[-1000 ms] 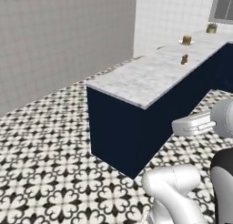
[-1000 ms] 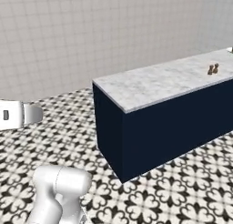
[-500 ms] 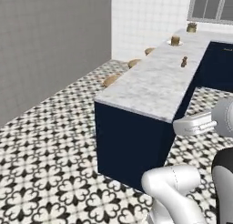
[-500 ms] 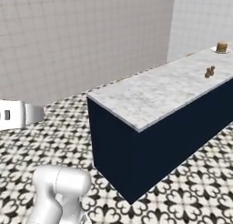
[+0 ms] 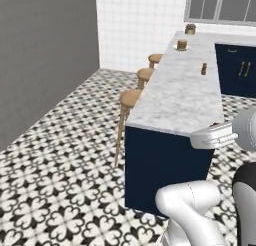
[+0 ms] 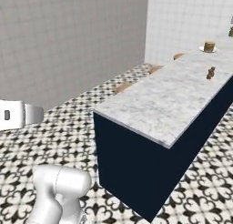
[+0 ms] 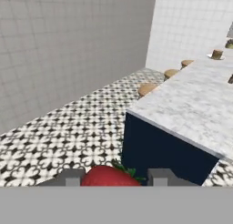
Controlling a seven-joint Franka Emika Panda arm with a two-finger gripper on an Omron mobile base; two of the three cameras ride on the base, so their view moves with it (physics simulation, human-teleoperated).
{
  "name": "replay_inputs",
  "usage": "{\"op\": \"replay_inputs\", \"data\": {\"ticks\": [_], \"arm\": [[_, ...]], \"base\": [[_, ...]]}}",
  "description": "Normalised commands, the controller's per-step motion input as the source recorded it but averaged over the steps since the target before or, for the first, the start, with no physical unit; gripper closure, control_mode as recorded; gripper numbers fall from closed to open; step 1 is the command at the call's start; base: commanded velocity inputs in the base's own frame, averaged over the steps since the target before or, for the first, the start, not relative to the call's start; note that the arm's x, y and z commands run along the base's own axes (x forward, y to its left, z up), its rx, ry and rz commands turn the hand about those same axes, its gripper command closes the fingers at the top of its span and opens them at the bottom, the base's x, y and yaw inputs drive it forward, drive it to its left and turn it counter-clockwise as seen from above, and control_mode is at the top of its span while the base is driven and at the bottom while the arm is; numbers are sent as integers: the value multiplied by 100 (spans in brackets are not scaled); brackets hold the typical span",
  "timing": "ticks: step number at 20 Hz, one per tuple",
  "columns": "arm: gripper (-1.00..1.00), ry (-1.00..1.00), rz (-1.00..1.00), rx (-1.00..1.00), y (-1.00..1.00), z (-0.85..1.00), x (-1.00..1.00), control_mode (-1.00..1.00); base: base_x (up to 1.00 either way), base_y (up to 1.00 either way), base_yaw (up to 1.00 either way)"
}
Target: Take the strawberry from the fridge and place it on top of the pancake, located on the dining counter.
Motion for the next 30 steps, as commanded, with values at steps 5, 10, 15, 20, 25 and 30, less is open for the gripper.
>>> {"op": "replay_inputs", "data": {"ticks": [5, 10, 15, 20, 25, 30], "arm": [[100, 0, 0, 0, 0, 0, 0, 100], [100, 0, 0, 0, 0, 0, 0, 100], [100, 0, 0, 0, 0, 0, 0, 100], [100, 0, 0, 0, 0, 0, 0, 100], [100, 0, 0, 0, 0, 0, 0, 100], [100, 0, 0, 0, 0, 0, 0, 100]], "base": [[65, 100, -38], [58, 100, -39], [56, 100, -38], [61, 100, -39], [89, 100, -41], [100, 100, -36]]}}
